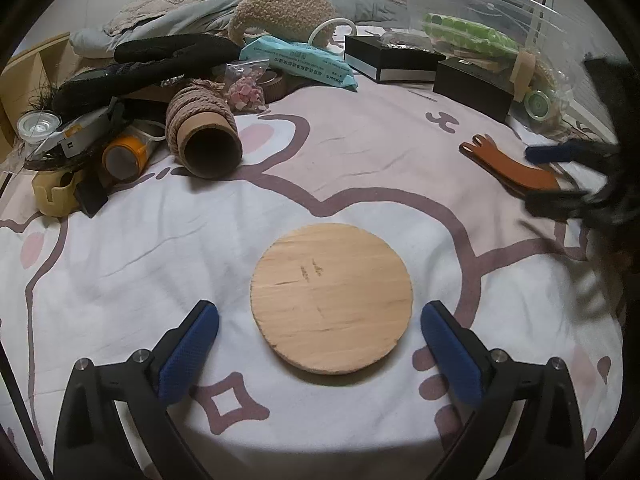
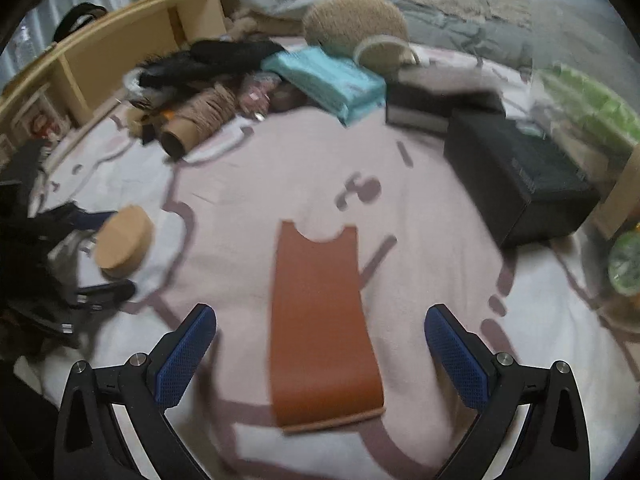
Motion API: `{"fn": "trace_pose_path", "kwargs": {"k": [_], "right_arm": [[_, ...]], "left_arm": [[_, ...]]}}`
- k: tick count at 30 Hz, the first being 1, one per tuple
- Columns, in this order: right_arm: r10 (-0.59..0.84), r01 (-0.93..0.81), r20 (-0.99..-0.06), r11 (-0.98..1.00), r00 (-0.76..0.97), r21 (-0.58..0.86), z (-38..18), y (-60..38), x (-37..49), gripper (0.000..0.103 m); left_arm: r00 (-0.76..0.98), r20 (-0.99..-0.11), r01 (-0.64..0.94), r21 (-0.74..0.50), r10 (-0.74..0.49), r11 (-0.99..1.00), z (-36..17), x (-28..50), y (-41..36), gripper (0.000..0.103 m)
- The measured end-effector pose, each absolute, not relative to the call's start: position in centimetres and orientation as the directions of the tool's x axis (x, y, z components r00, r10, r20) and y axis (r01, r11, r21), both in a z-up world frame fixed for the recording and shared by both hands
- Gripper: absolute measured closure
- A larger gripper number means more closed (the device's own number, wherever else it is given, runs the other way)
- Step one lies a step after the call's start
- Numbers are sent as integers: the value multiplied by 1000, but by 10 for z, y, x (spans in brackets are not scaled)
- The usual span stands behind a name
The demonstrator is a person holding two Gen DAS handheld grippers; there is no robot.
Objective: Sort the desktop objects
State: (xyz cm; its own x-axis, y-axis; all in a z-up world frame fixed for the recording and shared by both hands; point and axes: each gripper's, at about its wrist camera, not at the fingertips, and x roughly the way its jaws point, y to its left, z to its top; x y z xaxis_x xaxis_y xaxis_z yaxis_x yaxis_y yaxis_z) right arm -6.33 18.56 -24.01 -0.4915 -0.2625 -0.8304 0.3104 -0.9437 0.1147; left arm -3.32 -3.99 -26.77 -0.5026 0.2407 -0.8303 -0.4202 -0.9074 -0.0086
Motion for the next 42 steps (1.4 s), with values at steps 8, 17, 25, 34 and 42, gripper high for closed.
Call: {"fn": "trace_pose_path", "kwargs": {"k": [8,17,25,34,42], "right_arm": [[-170,299,-831,-954,-530,4,-248,178,-55,0],[-183,299,-811,-954,-556,10,-251,180,-54,0],[-190,298,-807,-954,-559,18,-252,182,-55,0],[-219,322,-751,-947,-623,9,-243,180,-42,2],[-264,386,-721,-923,-641,-5,-237,170,-35,41]], "left_arm": [[-516,-817,-404,-35,259,-914,-264,-35,-44,8],[-547,-771,-401,-101,327,-910,-252,-31,-50,23],[-547,-783,-434,-35,294,-900,-254,-29,-36,26],[-558,-782,-423,-21,278,-906,-257,-28,-37,31],[-560,-778,-418,-30,284,-908,-257,-28,-39,33]]}}
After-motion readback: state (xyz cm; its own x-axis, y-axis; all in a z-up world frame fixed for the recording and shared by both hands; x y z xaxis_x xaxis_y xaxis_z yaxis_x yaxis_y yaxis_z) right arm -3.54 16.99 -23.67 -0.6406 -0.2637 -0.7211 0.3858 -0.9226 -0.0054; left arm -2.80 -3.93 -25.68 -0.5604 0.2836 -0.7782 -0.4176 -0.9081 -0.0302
